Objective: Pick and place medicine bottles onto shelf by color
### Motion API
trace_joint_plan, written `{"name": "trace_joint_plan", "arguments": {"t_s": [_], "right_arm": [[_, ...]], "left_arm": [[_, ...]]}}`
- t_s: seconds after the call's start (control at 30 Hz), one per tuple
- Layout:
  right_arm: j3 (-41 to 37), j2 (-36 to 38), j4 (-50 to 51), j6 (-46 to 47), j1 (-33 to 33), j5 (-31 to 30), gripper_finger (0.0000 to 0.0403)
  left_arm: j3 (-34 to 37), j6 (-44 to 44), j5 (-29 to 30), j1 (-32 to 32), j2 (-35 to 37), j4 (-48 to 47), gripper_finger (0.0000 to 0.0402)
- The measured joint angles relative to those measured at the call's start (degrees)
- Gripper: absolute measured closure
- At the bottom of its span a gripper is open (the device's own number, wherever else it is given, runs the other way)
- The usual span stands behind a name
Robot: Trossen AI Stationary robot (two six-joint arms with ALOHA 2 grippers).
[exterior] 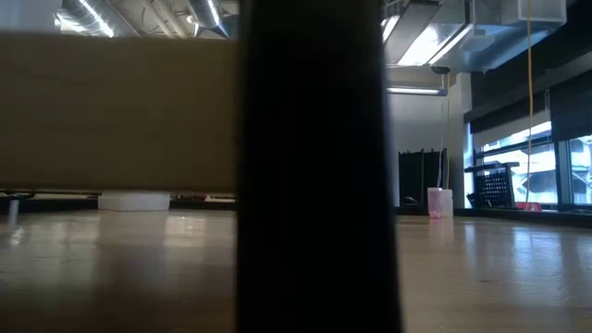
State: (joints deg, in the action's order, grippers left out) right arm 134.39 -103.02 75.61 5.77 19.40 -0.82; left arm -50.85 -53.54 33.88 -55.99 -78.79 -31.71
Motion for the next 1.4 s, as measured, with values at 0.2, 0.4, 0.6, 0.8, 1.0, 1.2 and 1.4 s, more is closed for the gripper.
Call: {"name": "trace_joint_plan", "arguments": {"t_s": [0.2,0.4,0.6,0.8,1.0,1.2,1.4], "right_arm": [[0.0,0.0,-0.01,0.05,0.0,0.0,0.0208],[0.0,0.0,-0.02,0.04,0.0,-0.02,0.0208],[0.0,0.0,-0.02,-0.02,0.0,-0.02,0.0208],[0.0,0.0,-0.04,-0.07,0.0,-0.02,0.0208],[0.0,0.0,-0.04,-0.09,0.0,-0.02,0.0208],[0.0,0.0,-0.04,-0.08,0.01,-0.02,0.0208],[0.0,0.0,-0.04,-0.05,0.0,-0.02,0.0208]], "left_arm": [[0.0,0.08,0.01,0.0,-0.76,0.2,0.0303],[0.0,0.02,0.13,-0.31,-2.47,1.71,0.0302],[0.0,-0.35,0.2,-0.28,-2.64,1.4,0.0302],[0.0,-0.35,0.2,-0.28,-2.64,1.28,0.0302],[2.31,-1.88,0.07,-0.28,-2.64,4.58,0.0301],[2.69,-1.86,0.12,-0.15,-2.65,5.75,0.0301],[2.69,-1.86,0.25,-0.13,-2.64,5.23,0.0298]]}}
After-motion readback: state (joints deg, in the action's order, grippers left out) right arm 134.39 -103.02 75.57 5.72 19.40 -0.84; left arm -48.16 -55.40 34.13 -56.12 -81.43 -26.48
